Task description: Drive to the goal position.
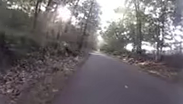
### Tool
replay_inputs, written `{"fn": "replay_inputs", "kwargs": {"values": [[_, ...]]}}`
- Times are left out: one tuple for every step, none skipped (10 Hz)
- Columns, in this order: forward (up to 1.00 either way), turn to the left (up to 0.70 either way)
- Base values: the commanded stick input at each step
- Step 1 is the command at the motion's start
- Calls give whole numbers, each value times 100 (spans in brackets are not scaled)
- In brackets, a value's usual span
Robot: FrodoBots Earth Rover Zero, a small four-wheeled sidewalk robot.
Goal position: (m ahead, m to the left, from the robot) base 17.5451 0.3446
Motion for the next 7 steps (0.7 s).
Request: {"fn": "replay_inputs", "kwargs": {"values": [[70, -7], [70, -1], [70, -1], [70, -1], [70, -1], [70, -1], [70, -1]]}}
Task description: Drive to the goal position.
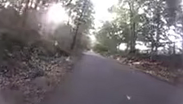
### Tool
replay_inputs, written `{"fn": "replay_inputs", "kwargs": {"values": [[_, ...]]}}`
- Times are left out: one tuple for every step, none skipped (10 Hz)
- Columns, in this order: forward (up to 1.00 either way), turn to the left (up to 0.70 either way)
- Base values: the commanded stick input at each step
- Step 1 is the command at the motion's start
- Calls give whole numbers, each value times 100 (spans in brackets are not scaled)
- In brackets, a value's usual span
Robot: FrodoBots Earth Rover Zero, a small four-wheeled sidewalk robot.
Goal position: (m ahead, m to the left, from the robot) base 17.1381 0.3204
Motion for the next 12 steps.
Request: {"fn": "replay_inputs", "kwargs": {"values": [[70, -1], [70, -1], [70, -1], [70, -1], [70, -1], [70, -1], [70, 4], [70, 32], [70, 32], [70, 8], [70, -1], [70, -1]]}}
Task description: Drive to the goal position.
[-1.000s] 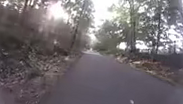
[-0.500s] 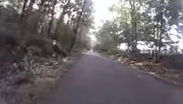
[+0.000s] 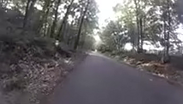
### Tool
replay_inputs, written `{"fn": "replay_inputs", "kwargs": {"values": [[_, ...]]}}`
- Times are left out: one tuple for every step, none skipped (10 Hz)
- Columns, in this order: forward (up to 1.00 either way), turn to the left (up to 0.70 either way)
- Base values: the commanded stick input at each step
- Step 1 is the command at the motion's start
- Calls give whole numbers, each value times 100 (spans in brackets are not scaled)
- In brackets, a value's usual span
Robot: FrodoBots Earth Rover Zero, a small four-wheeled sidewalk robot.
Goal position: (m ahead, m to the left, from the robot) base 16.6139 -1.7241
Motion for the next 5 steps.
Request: {"fn": "replay_inputs", "kwargs": {"values": [[70, -1], [70, -1], [70, -1], [70, -1], [70, -1]]}}
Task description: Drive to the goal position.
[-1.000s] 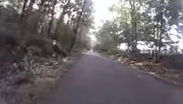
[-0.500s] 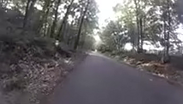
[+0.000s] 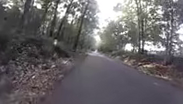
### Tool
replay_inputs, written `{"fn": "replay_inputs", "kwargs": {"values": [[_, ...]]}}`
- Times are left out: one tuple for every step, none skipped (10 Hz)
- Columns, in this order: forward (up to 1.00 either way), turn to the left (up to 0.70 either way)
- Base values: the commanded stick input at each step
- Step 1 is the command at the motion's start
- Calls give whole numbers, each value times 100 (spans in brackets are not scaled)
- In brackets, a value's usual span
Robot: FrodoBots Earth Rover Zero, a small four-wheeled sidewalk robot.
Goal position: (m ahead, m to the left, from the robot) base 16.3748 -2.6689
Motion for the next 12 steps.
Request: {"fn": "replay_inputs", "kwargs": {"values": [[70, -1], [70, -1], [70, -1], [70, -1], [70, -1], [70, -1], [70, -1], [70, -1], [70, -1], [70, -1], [70, -1], [70, -1]]}}
